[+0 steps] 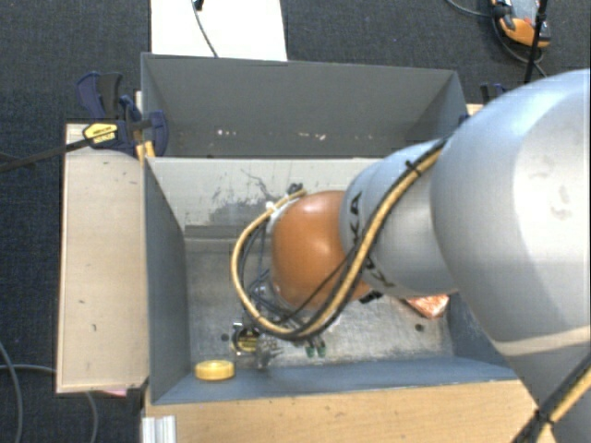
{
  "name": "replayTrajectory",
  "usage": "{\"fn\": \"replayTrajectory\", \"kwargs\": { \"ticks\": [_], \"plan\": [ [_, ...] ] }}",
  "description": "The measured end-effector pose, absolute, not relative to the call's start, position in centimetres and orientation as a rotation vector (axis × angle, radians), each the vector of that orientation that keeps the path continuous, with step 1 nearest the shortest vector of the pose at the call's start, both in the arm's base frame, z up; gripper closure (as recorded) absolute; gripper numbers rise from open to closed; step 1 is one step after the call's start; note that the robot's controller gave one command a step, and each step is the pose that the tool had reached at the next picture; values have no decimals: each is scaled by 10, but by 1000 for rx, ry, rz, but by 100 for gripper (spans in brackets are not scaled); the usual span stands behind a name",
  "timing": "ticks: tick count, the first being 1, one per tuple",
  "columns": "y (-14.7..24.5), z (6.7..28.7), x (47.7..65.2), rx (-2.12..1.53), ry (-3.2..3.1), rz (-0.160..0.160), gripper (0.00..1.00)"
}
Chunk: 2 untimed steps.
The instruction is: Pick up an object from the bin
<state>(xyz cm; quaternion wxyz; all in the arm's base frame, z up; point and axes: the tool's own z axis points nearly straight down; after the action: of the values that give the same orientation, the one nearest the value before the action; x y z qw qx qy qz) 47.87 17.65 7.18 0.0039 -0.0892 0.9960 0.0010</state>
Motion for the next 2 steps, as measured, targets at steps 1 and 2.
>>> {"fn": "replayTrajectory", "kwargs": {
  "ticks": [1,2],
  "plan": [
    [187,73,482,-361,3120,-2,100],
    [191,122,481,-345,3127,0,100]
  ]
}}
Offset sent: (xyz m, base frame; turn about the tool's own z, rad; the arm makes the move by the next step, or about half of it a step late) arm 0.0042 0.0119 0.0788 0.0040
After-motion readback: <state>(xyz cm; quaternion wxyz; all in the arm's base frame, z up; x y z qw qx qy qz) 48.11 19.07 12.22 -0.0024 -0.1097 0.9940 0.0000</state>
